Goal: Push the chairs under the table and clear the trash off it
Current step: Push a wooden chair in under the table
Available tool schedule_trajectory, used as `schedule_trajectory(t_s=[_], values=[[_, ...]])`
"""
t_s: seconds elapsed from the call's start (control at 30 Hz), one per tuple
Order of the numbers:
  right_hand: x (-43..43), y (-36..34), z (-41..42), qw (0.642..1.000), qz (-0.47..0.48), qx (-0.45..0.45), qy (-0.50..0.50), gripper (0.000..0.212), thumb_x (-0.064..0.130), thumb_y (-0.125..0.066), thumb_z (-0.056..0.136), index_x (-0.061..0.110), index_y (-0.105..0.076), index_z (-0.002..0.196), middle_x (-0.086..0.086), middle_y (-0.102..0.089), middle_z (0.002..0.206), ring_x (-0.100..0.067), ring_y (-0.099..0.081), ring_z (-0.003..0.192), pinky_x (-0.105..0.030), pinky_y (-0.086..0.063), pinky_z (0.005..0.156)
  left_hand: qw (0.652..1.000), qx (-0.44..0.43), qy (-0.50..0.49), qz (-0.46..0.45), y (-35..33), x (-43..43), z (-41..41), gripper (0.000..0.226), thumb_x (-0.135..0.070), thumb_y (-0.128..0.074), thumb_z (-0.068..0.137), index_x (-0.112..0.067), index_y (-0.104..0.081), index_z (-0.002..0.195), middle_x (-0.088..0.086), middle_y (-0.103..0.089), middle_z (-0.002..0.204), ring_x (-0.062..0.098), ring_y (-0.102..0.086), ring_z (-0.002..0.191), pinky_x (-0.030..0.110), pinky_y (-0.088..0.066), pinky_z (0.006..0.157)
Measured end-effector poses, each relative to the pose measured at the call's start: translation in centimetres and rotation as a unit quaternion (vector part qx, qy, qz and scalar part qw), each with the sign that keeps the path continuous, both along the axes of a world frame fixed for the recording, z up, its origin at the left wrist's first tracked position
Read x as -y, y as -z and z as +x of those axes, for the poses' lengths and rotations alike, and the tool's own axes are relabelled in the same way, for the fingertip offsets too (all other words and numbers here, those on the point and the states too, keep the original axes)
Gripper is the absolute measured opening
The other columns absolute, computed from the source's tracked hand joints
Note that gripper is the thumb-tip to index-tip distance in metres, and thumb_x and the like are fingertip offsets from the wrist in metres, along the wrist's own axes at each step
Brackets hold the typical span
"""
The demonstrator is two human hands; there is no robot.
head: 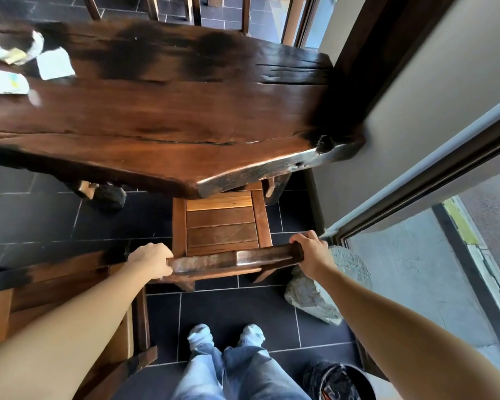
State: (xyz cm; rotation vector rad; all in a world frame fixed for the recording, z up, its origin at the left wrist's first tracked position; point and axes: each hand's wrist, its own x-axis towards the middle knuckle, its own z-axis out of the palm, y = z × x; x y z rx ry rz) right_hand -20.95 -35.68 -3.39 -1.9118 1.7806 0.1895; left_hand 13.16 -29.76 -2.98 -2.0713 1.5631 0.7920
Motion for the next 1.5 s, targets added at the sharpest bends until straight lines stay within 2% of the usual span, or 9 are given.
schedule_trajectory(t_s=[0.17, 0.3, 0.5, 0.73, 0.87, 0.93, 1.0, 1.2, 1.5], values=[[-1.7, 0.1, -0.2, 1.0, 0.004, -0.004, 0.005, 0.05, -0.004, -0.049, 0.085, 0.03, -0.052, 0.121, 0.0, -0.042, 0.122, -0.029, -0.041, 0.105, -0.04, -0.046, 0.09, 1.0, 0.0, -0.006, 0.001, 0.1, -0.6, 0.0, 0.04, -0.026, -0.061, 0.086, -0.027, -0.058, 0.126, 0.0, -0.069, 0.108, 0.02, -0.064, 0.099, 0.031, -0.053, 0.08], [-2.1, 0.4, -0.7, 1.0, 0.007, -0.01, 0.003, 0.056, -0.008, -0.048, 0.084, 0.03, -0.051, 0.124, 0.0, -0.041, 0.123, -0.03, -0.041, 0.105, -0.037, -0.045, 0.085, 0.999, -0.008, -0.036, -0.009, 0.3, -1.2, -0.4, 0.027, -0.024, -0.062, 0.082, -0.025, -0.068, 0.108, -0.002, -0.069, 0.088, 0.017, -0.062, 0.079, 0.027, -0.05, 0.066], [-1.2, 0.0, -1.0, 1.0, 0.016, -0.006, -0.017, 0.053, -0.004, -0.046, 0.084, 0.033, -0.054, 0.12, 0.0, -0.044, 0.121, -0.032, -0.043, 0.104, -0.041, -0.046, 0.086, 0.998, -0.016, -0.064, -0.009, 0.4, -2.8, -1.3, 0.044, -0.027, -0.065, 0.085, -0.028, -0.058, 0.128, 0.0, -0.068, 0.116, 0.02, -0.063, 0.107, 0.029, -0.05, 0.084], [-1.1, 0.1, -1.3, 0.999, 0.023, -0.018, -0.031, 0.051, -0.003, -0.047, 0.084, 0.034, -0.054, 0.118, 0.002, -0.043, 0.121, -0.027, -0.039, 0.096, -0.04, -0.046, 0.087, 0.991, -0.029, -0.118, -0.055, 0.5, -4.2, -1.8, 0.041, -0.025, -0.058, 0.089, -0.026, -0.055, 0.13, 0.002, -0.063, 0.125, 0.022, -0.059, 0.113, 0.031, -0.049, 0.083], [0.7, -1.2, -0.4, 0.987, 0.111, -0.089, -0.074, 0.033, 0.023, -0.06, 0.081, 0.034, -0.05, 0.111, 0.002, -0.039, 0.119, -0.031, -0.047, 0.105, -0.048, -0.046, 0.093, 0.986, -0.038, -0.129, -0.101, -0.1, -5.3, -2.2, 0.045, -0.027, -0.055, 0.093, -0.023, -0.047, 0.137, 0.005, -0.056, 0.132, 0.023, -0.051, 0.123, 0.034, -0.046, 0.089], [2.2, -2.0, 0.8, 0.97, 0.128, -0.174, -0.11, 0.033, 0.049, -0.056, 0.082, 0.034, -0.053, 0.111, 0.003, -0.042, 0.122, -0.032, -0.049, 0.114, -0.058, -0.032, 0.104, 0.983, -0.053, -0.114, -0.135, -0.2, -6.0, -2.3, 0.049, -0.024, -0.054, 0.093, -0.018, -0.042, 0.14, 0.003, -0.047, 0.143, 0.022, -0.04, 0.133, 0.037, -0.04, 0.102], [3.0, -1.5, 2.2, 0.954, 0.072, -0.231, -0.177, 0.038, 0.056, -0.048, 0.087, 0.032, -0.056, 0.116, 0.001, -0.05, 0.125, -0.03, -0.046, 0.122, -0.065, -0.015, 0.108, 0.979, -0.068, -0.107, -0.158, -0.3, -6.9, -2.5, 0.054, -0.026, -0.053, 0.093, -0.015, -0.037, 0.143, 0.003, -0.039, 0.149, 0.021, -0.029, 0.141, 0.037, -0.031, 0.111], [-2.5, 1.4, 8.8, 0.98, -0.01, -0.019, -0.197, 0.033, 0.034, -0.048, 0.092, 0.027, -0.053, 0.124, -0.003, -0.046, 0.137, -0.025, -0.032, 0.134, -0.057, -0.008, 0.114, 0.97, -0.098, -0.138, -0.177, -3.1, -9.2, -1.6, 0.053, -0.038, -0.039, 0.098, -0.017, -0.031, 0.147, 0.005, -0.033, 0.153, 0.023, -0.025, 0.144, 0.045, -0.019, 0.118], [-11.9, -1.1, 22.5, 0.954, -0.083, 0.068, -0.281, 0.038, 0.03, -0.045, 0.095, 0.023, -0.047, 0.132, -0.001, -0.037, 0.147, -0.023, -0.021, 0.141, -0.048, -0.012, 0.116, 0.974, -0.031, -0.101, -0.198, -3.5, -16.7, 7.4, 0.062, -0.048, -0.03, 0.098, -0.021, -0.012, 0.151, 0.001, -0.008, 0.161, 0.022, -0.004, 0.148, 0.055, -0.003, 0.116]])
